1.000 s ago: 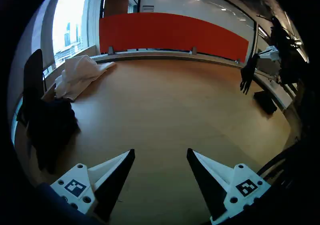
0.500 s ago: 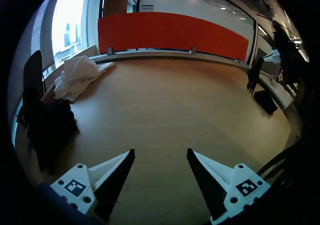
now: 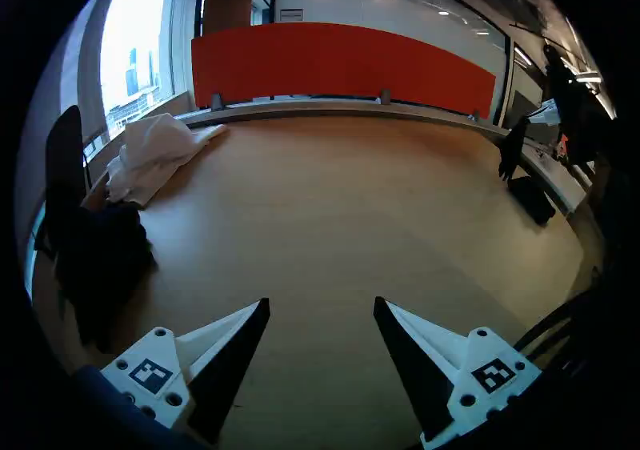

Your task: Fold towel

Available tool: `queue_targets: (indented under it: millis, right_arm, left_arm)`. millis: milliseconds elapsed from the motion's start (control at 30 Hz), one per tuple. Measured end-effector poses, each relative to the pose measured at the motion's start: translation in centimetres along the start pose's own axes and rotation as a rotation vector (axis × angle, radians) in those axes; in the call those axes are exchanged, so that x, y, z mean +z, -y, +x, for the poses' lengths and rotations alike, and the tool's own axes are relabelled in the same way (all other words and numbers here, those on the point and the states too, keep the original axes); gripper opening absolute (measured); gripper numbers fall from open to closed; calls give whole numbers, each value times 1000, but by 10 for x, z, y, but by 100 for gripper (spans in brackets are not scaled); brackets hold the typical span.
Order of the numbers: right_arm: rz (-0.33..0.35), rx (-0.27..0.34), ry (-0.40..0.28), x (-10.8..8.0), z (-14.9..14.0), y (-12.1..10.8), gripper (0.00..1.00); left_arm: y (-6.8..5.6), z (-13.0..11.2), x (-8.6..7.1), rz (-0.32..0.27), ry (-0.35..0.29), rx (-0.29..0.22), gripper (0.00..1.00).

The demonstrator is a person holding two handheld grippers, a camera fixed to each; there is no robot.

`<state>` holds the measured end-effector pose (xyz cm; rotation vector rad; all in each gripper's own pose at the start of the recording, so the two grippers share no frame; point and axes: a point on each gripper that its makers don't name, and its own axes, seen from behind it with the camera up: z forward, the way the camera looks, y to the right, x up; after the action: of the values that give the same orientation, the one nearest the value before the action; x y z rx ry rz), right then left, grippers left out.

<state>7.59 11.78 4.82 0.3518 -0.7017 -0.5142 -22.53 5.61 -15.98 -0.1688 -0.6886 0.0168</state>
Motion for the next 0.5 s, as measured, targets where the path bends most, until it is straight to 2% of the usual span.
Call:
queue_targets:
  millis: [500]
  right_arm:
    - [-20,28,29,-1,-18,-20,4]
  left_arm:
    - [-3,3,2,2,6,5,97]
